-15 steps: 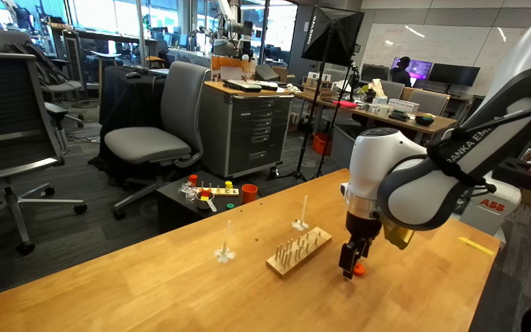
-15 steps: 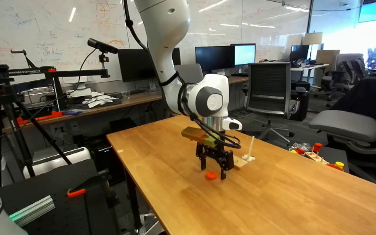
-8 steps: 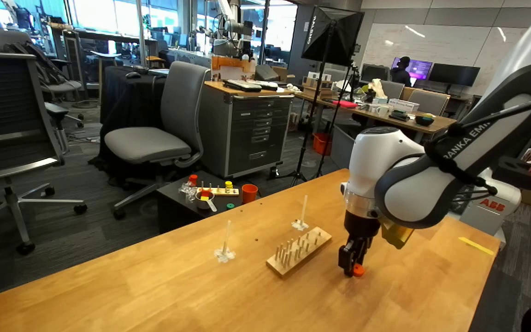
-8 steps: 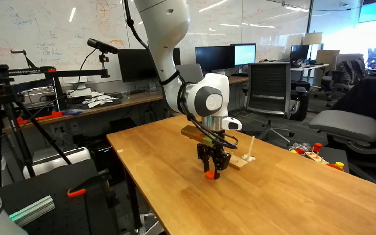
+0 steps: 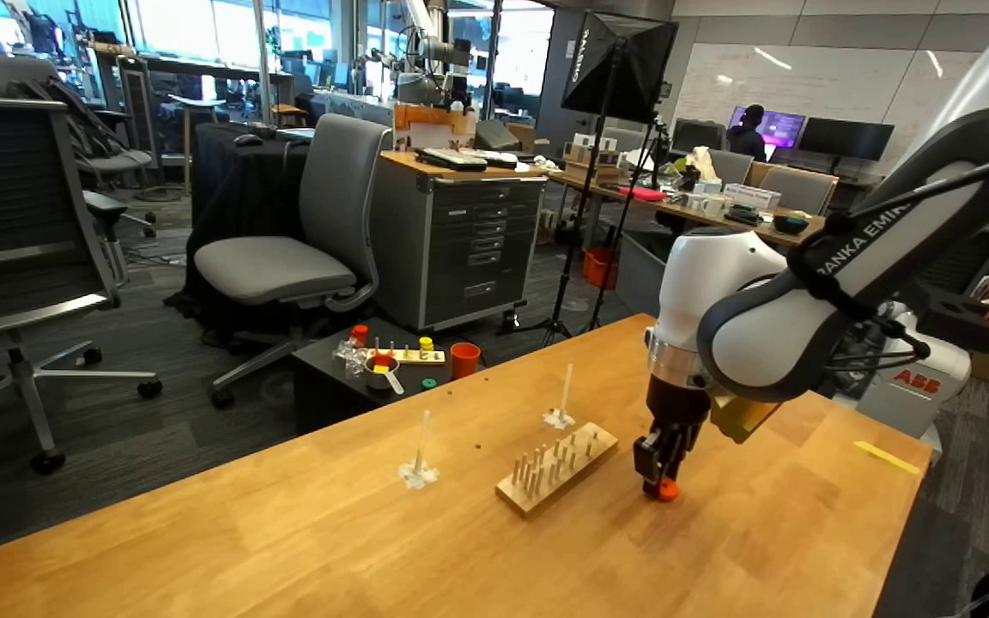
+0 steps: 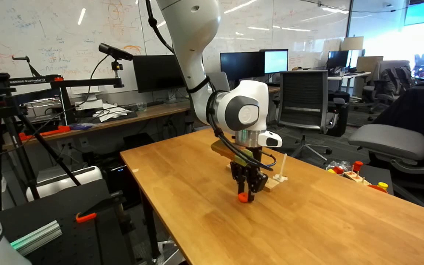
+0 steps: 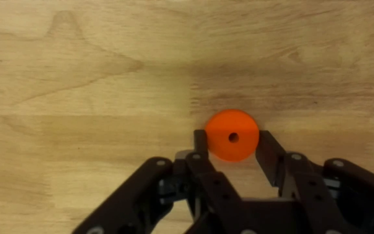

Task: Pick up the orange object and put on the wood board

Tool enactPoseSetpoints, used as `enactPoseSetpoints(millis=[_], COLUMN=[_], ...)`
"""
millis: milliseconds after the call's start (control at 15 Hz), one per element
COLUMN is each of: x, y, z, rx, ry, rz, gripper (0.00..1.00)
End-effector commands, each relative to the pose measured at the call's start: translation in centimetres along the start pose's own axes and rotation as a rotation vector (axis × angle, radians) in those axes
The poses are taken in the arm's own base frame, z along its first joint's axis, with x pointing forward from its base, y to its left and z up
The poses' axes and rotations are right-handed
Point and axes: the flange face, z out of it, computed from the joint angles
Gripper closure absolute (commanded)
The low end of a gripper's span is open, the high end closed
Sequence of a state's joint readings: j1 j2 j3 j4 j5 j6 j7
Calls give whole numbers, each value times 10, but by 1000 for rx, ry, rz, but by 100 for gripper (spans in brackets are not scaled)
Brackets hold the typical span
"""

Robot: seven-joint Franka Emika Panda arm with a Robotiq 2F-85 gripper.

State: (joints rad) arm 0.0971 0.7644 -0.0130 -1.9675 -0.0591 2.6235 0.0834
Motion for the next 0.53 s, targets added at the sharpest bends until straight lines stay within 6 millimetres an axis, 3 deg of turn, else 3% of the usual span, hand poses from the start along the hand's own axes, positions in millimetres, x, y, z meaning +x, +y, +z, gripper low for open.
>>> enactPoseSetpoints(millis=[0,267,467], x=[15,33,46], y=[8,0,-14], z=[-28,-64,-81], rx=[24,15,13], ry=[48,122,166], rz=[44,27,4], gripper=[82,82,82])
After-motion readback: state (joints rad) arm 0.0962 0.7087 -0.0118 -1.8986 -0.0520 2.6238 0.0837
